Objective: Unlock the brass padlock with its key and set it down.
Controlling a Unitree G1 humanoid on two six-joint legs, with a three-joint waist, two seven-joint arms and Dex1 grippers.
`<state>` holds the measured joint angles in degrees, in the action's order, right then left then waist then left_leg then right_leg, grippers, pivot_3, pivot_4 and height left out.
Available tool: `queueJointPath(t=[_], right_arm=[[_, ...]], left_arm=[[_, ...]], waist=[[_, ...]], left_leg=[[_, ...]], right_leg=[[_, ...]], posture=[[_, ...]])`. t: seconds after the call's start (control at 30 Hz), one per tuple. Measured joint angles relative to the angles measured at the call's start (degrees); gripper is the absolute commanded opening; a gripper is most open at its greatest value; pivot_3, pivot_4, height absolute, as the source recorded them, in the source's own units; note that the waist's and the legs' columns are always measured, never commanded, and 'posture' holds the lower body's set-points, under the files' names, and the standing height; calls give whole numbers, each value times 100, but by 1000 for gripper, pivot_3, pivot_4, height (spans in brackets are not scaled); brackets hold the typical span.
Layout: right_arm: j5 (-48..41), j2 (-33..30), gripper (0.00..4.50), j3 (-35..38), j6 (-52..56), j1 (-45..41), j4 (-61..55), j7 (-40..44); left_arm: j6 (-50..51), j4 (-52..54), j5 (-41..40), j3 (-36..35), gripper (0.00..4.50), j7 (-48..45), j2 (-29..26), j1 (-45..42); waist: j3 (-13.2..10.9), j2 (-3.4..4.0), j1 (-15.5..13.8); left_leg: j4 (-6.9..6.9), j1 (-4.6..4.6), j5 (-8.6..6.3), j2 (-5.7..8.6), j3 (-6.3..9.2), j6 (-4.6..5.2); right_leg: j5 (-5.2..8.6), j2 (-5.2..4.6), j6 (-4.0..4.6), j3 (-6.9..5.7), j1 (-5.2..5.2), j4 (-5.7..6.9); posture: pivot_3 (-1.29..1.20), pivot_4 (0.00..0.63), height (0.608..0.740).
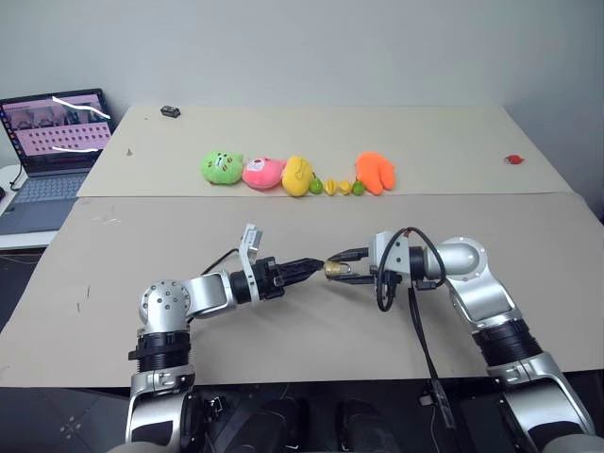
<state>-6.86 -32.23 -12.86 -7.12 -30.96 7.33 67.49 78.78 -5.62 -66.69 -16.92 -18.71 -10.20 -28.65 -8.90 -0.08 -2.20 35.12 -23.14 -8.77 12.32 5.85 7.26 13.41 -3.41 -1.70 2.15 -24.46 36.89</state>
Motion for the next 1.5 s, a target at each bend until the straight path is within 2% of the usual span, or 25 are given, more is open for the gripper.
queueJointPath(t=[0.13, 0.23, 0.3, 0.37, 0.8, 0.93, 1.07, 1.27, 1.5], right_arm=[[0, 0, 932, 0, 0, 0, 0, 0], [0, 0, 932, 0, 0, 0, 0, 0], [0, 0, 932, 0, 0, 0, 0, 0], [1, 0, 932, -1, 0, 0, 0, 1], [0, 0, 932, -1, 0, 1, 0, 0], [1, 1, 932, -24, 0, 0, 1, 9], [11, 3, 932, -62, 0, 2, 12, 18], [124, 3, 932, -63, 3, 1, 129, -56], [97, 16, 932, -59, -1, -24, 98, -4]], left_arm=[[-54, -60, 34, 9, 1957, 5, 7, -22], [-87, -85, 48, 9, 1190, 8, 10, -35], [-90, -87, 51, 11, 403, 8, 11, -34], [-90, -86, 48, 12, 7, 6, 23, -34], [-104, -80, 59, 39, 7, -1, 37, -32], [-288, 218, 292, 341, 7, -235, -143, 30], [-884, 598, 818, 849, 7, -717, -415, 210], [-2132, 717, 1717, 1540, 7, -1327, -546, 359], [-3022, 703, 2415, 1714, 7, -1584, -699, 502]], waist=[[0, 0, -1], [0, 0, 1], [0, 0, 1], [0, 0, 1], [0, 0, 0], [0, 0, 2], [0, 0, -2], [0, 0, -13], [0, 0, 4]], left_leg=[[0, 0, 0, 0, 0, 0], [0, 0, 0, 0, 0, 0], [0, 0, 0, 0, 0, 0], [0, 0, 0, 0, 0, 0], [1, 0, 0, 0, 0, 0], [1, -1, 0, 0, 0, 0], [0, 0, 0, 0, 0, 0], [-5, -1, 0, 0, 0, 0], [-11, -1, 0, -1, 0, 0]], right_leg=[[0, 0, 0, 0, 0, 0], [0, 0, 0, 0, 0, 1], [0, 0, 0, 0, 0, 0], [0, 0, 0, 0, 0, 0], [0, 0, 0, 0, 0, 1], [0, 0, 0, 1, 0, 1], [-1, -1, 1, 0, 2, -1], [-1, -1, 2, 1, 2, -6], [-1, -1, 2, 3, -2, -9]], posture=[[0, 150, 740], [0, 150, 740], [0, 150, 740], [0, 150, 740], [0, 150, 740], [0, 150, 740], [0, 150, 740], [0, 150, 740], [0, 150, 740]])
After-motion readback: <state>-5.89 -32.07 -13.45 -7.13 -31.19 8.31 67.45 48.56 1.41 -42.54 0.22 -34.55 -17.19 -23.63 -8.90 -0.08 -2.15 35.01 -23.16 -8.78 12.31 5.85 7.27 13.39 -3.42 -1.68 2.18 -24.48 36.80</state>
